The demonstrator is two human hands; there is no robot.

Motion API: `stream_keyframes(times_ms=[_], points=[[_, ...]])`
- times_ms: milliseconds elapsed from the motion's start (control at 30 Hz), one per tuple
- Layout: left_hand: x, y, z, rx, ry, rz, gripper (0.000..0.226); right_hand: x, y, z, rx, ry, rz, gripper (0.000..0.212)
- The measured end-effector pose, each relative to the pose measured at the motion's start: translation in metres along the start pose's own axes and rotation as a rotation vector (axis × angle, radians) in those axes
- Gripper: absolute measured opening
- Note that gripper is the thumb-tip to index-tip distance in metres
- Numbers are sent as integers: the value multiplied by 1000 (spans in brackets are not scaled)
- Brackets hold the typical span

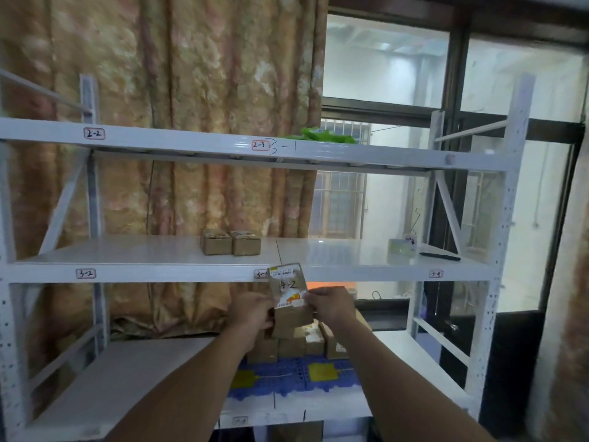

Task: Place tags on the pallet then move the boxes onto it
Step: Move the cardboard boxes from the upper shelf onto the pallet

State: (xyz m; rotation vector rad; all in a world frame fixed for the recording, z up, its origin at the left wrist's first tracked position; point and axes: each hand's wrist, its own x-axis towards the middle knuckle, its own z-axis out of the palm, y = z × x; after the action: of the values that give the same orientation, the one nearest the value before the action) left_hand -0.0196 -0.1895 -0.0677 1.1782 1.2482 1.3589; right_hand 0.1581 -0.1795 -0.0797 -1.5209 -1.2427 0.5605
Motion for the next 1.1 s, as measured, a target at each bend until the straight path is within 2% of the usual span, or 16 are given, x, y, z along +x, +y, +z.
stream_keyframes(times_ms=[100, 267, 433, 567, 667, 767, 933, 1100], points=[[-6, -7, 20, 105, -5, -31, 10, -7, 16, -19, -29, 6, 72, 20], [-10, -24, 71, 151, -45, -92, 14, -6, 52, -55, -87, 30, 162, 22], [-8, -69, 132, 148, -89, -153, 9, 9, 103, -91, -128, 7, 220, 20], [12, -110, 169, 256, -162, -150, 22, 27, 139, -108, -190, -19, 253, 22], [26, -119, 192, 273, -218, -164, 19, 48, 160, -113, -199, -16, 268, 22], [53, -133, 208, 324, -280, -126, 14, 78, 180, -109, -195, 10, 284, 22], [111, -153, 224, 522, -188, 53, 7, 131, 202, -82, -214, -19, 244, 17], [177, -161, 237, 646, -192, 70, 15, 194, 218, -52, -195, -64, 229, 10]])
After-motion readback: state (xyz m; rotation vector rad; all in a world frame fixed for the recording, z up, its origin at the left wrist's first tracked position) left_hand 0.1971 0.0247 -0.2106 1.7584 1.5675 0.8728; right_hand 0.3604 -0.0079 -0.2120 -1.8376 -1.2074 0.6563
